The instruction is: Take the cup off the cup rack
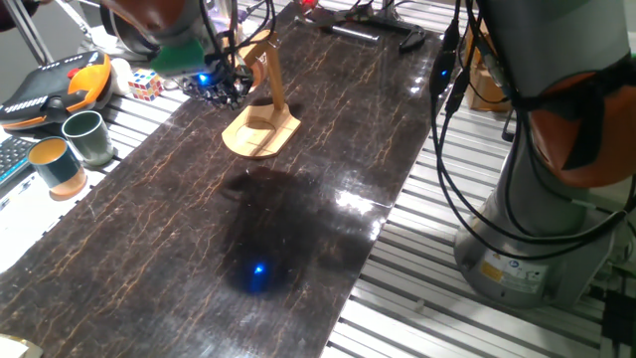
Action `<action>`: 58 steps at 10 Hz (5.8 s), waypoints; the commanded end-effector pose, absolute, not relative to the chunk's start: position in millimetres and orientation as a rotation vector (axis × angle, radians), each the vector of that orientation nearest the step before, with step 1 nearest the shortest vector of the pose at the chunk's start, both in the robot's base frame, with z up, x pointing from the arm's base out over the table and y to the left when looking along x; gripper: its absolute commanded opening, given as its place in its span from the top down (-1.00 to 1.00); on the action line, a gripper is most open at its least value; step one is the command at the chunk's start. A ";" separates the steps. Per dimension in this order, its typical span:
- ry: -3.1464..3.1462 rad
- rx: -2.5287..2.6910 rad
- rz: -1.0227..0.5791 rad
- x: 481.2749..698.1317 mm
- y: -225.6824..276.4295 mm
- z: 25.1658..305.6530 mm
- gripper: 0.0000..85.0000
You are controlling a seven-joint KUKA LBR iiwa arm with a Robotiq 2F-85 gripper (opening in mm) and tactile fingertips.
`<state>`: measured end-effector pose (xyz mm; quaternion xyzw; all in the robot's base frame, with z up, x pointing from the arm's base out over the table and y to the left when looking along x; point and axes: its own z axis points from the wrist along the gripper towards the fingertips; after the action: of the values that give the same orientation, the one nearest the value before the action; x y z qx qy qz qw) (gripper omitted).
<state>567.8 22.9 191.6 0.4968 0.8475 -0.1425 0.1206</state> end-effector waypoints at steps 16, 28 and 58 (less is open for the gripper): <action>2.047 1.864 -0.557 594.7 34.5 170.4 0.98; 2.021 1.899 -0.584 601.6 26.5 169.0 0.98; 2.194 1.676 -0.392 614.8 43.9 194.3 0.98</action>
<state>615.2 44.0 194.1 0.5920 0.7743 -0.1383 0.1759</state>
